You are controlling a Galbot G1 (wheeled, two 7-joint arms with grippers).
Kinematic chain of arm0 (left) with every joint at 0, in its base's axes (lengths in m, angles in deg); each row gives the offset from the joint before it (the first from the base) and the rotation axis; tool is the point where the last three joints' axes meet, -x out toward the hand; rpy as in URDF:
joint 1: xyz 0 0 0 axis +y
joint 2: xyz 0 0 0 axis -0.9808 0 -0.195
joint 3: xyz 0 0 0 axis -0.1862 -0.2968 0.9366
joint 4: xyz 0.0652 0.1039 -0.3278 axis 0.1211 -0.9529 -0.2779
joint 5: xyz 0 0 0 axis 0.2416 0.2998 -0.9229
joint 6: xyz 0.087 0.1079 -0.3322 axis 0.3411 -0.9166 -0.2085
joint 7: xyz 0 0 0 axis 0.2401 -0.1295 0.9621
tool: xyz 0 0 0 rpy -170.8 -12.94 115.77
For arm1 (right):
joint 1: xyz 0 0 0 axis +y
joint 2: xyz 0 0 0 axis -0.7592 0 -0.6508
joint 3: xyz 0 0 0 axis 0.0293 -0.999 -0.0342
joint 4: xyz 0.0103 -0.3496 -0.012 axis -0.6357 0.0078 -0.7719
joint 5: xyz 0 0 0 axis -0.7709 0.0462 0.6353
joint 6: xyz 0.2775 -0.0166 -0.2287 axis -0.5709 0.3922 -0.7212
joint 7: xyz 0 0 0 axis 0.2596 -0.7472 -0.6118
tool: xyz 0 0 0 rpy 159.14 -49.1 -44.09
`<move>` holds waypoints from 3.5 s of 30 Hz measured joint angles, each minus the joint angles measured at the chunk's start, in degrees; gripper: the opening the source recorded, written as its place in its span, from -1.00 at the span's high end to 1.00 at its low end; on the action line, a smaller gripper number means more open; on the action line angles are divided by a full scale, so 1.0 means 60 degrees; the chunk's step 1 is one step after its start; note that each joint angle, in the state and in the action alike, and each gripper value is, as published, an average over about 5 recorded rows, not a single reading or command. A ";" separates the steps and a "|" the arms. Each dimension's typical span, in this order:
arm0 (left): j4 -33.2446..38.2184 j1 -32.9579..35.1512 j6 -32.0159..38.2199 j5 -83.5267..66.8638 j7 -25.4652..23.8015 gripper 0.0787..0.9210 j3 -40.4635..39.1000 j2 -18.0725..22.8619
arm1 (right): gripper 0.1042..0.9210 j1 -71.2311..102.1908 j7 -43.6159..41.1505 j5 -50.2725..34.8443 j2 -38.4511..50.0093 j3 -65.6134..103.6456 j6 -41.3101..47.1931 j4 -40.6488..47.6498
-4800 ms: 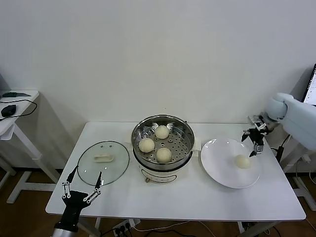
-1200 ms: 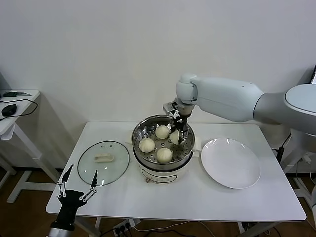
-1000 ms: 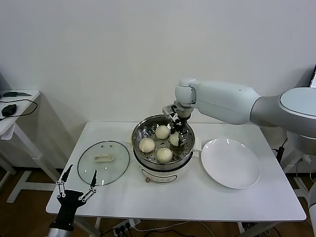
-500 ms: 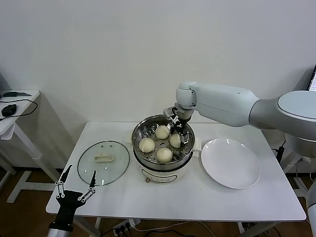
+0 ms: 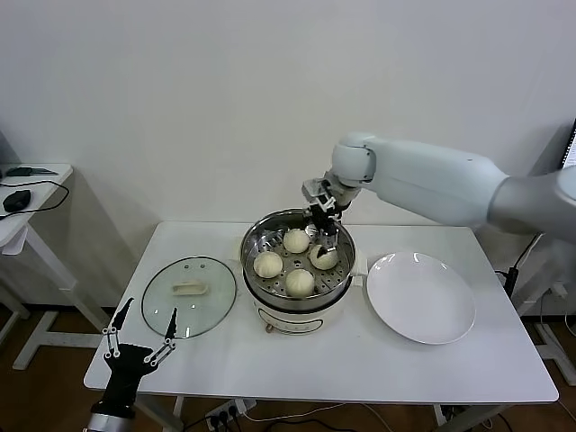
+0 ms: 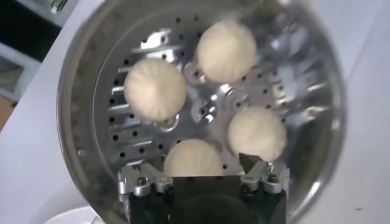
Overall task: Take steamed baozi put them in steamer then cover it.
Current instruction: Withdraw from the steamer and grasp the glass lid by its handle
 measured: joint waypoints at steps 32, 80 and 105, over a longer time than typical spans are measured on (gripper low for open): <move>-0.1402 -0.1503 0.0653 0.3366 0.0812 -0.77 -0.0180 -0.0635 | -0.76 1.3855 1.1016 0.1062 0.1582 1.4640 -0.3929 -0.3039; -0.5491 -0.4682 -0.2571 1.0401 0.2702 -0.77 -0.1712 -0.0443 | -0.76 1.9165 1.1065 0.2545 -0.1626 1.8568 -0.4666 -0.3831; -0.6930 -0.5965 -0.3243 1.1220 0.2597 -0.77 -0.2057 -0.0241 | -0.76 1.9127 1.1024 0.2686 -0.1979 1.8525 -0.4679 -0.3689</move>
